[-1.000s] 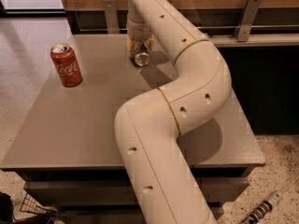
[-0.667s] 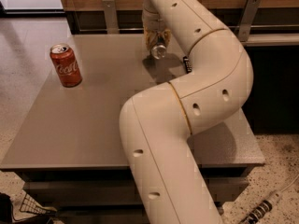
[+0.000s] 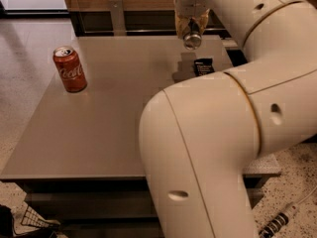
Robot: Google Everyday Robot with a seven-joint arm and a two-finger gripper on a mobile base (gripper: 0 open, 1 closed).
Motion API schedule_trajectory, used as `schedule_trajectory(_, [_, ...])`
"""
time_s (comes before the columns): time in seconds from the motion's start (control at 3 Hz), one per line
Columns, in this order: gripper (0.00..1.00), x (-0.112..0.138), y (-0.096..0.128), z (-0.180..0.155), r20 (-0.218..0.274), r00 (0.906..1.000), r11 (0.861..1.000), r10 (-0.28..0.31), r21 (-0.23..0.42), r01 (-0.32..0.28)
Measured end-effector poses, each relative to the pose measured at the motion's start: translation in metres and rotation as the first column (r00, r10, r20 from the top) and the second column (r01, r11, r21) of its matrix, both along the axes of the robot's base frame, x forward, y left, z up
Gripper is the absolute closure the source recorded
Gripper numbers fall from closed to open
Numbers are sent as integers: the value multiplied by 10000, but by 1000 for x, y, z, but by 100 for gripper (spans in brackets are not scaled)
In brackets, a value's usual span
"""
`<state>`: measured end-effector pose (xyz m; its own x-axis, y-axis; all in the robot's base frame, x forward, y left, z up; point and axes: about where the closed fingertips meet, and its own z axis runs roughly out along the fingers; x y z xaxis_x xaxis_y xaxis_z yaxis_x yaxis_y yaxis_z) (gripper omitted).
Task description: Place redbull can upright
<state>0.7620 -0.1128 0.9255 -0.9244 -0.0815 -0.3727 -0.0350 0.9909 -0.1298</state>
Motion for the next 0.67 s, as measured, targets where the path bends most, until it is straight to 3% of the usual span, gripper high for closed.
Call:
schedule_trajectory(0.33, [100, -12, -12, 33, 1470, 9883, 9971, 414, 578, -503])
schedule_trajectory(0.67, [100, -34, -27, 32, 2486, 9644, 9853, 906, 1186, -1231])
